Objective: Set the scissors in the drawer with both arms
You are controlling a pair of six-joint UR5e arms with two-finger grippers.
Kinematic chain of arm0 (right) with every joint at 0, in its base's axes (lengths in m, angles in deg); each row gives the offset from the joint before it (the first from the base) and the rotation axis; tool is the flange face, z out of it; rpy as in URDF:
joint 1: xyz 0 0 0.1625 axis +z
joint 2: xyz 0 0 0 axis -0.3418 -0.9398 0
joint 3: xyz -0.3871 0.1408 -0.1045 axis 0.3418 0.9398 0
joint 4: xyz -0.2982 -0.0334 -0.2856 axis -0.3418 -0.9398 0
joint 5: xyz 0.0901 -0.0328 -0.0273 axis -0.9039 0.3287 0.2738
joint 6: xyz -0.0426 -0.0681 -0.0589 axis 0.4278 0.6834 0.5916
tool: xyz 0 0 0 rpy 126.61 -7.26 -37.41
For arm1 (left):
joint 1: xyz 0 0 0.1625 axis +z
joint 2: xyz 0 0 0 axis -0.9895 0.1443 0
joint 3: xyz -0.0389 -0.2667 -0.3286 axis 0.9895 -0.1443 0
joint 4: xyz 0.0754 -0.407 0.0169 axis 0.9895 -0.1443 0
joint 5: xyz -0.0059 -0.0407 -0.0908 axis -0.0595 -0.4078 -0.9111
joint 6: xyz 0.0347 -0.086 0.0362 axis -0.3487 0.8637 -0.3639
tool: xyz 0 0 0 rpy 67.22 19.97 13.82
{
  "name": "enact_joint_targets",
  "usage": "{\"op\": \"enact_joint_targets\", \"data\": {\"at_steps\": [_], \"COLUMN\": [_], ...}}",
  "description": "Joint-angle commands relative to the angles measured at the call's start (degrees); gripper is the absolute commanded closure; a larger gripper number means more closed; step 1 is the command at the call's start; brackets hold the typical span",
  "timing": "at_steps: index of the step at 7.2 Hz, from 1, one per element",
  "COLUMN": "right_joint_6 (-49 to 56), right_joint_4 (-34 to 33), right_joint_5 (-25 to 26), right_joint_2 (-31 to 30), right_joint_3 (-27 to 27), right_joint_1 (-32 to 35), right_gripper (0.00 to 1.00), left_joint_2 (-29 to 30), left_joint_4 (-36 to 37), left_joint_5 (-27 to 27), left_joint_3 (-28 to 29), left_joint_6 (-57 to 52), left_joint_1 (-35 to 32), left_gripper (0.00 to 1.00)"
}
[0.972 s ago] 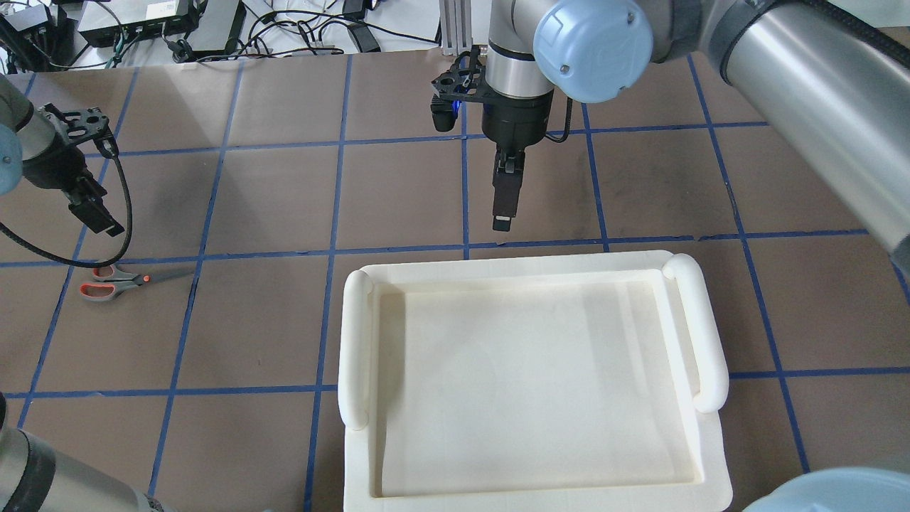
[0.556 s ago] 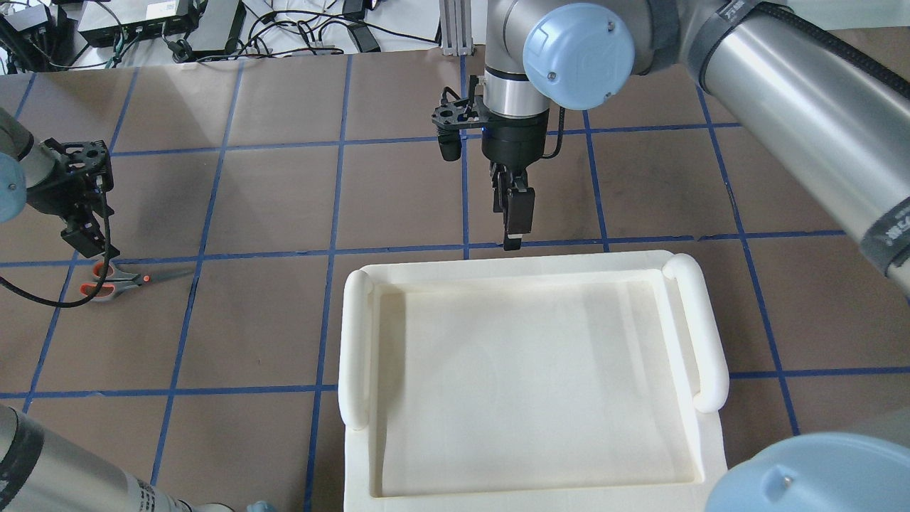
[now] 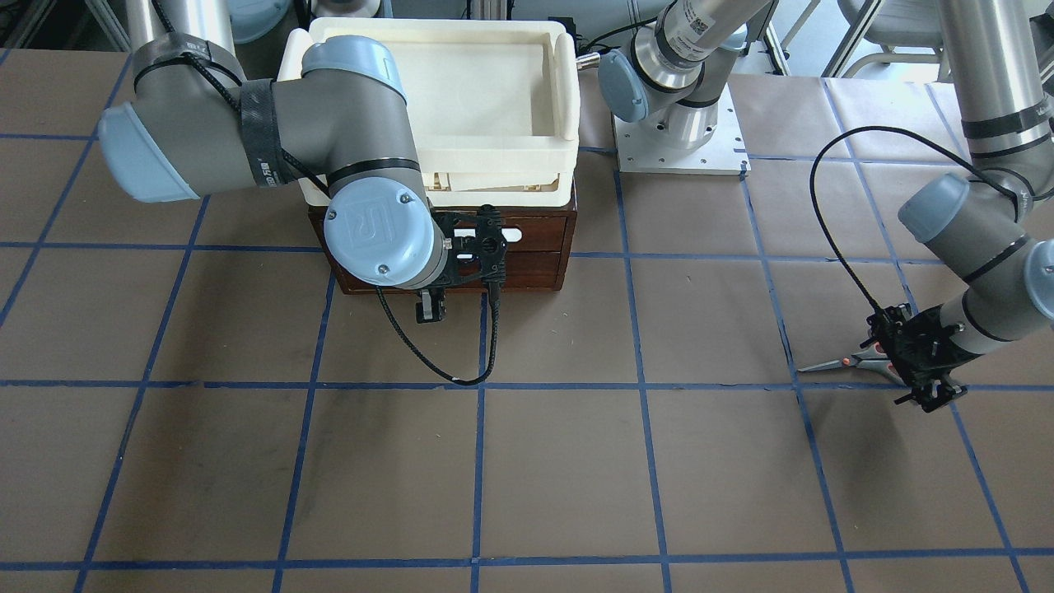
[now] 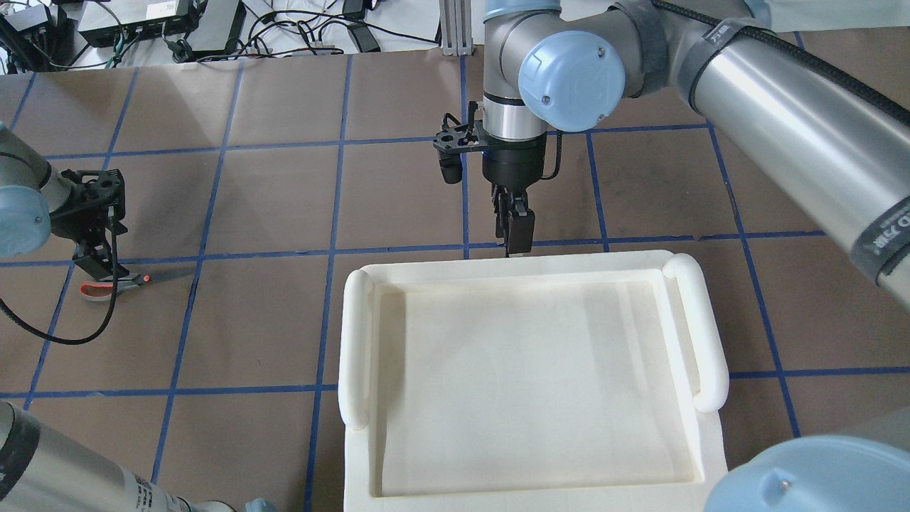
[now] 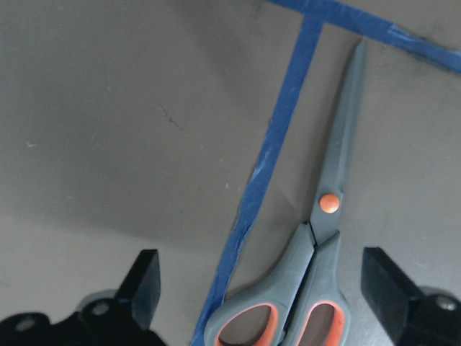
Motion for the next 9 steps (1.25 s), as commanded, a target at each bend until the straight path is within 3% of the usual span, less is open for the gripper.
{"op": "enact_joint_targets", "data": {"at_steps": [1,7,9], "right_joint_6": [-0.3,-0.1,-0.6], "right_joint_4": [0.1,-0.9,-4.5], "right_joint_5": [0.0,-0.3,-0.1], "right_joint_2": [0.1,0.4,0.3], "right_joint_3": [-0.2,-2.1,-3.9], "right_joint_1": [0.1,0.9,0.9], "right_gripper": [0.3,0.29,0.29], "left_joint_2": [0.1,1.1,1.6], "left_joint_4": [1.2,1.3,1.4], "left_joint_5": [-0.1,0.5,0.4], "left_joint_3": [-1.4,-2.1,-2.1], "left_joint_6": [-0.6,2.1,1.3], "left_joint_1": [0.0,0.1,1.0], "left_gripper": [0.0,0.02,0.07]}}
